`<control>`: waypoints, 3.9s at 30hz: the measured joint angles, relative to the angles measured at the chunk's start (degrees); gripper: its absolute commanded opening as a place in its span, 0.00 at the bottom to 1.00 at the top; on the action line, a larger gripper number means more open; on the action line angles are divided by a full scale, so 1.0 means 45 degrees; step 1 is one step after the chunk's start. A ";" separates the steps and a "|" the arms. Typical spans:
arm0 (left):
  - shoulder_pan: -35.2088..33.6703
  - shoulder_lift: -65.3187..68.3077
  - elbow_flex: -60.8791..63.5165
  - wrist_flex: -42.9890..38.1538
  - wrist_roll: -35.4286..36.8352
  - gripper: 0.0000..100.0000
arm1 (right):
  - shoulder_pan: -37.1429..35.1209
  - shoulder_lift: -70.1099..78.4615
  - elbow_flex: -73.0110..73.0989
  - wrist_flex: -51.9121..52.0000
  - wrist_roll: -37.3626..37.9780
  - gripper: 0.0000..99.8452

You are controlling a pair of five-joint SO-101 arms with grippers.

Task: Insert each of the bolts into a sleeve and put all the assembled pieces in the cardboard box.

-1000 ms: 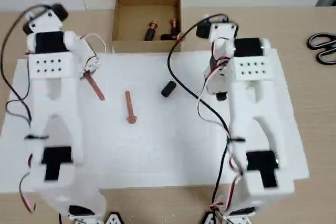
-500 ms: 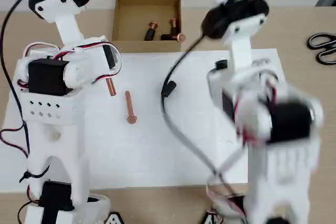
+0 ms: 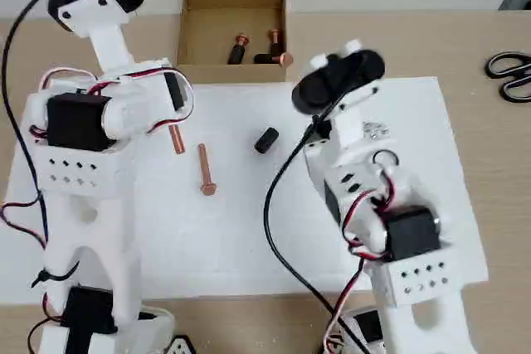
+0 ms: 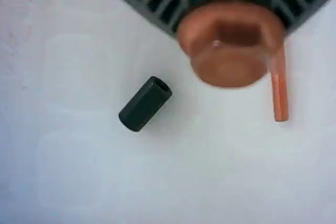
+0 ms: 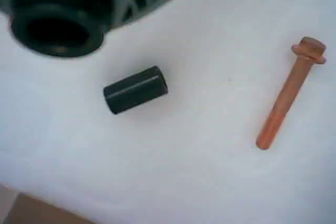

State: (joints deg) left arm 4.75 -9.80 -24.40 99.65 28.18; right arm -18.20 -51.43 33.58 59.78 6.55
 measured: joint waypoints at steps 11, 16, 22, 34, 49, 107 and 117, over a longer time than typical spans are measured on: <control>0.0606 0.0000 0.0254 -0.0742 0.0000 0.01 | -0.1348 -0.4024 0.6349 -0.5079 0.0000 0.00; 0.0606 0.0000 0.0293 -0.1621 0.0078 0.01 | -0.1446 -0.6037 0.8694 -0.5607 0.0000 0.00; 0.1582 -0.1035 0.0000 -0.2012 0.0215 0.01 | -0.2286 -0.8752 1.1057 -0.5724 0.0000 0.01; 0.2872 -0.3458 0.3145 -0.3673 -0.0352 0.01 | -0.3067 -1.1214 1.2796 -0.5724 -0.0039 0.00; 0.4122 -0.7814 1.0647 -1.0491 -0.0352 0.01 | -0.3067 -1.1175 1.3109 -0.5724 -0.1231 0.00; 0.5802 -0.9631 1.8247 -1.5199 -0.0938 0.01 | -0.3165 -1.1175 1.3206 -0.6056 -0.1778 0.00; 0.5841 -0.9846 1.8208 -1.3499 -0.0938 0.01 | -0.3165 -1.1155 1.3226 -0.6037 -0.1797 0.00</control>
State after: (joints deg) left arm 31.03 -54.11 57.54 38.90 23.96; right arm -32.44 -101.63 93.10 32.62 -1.54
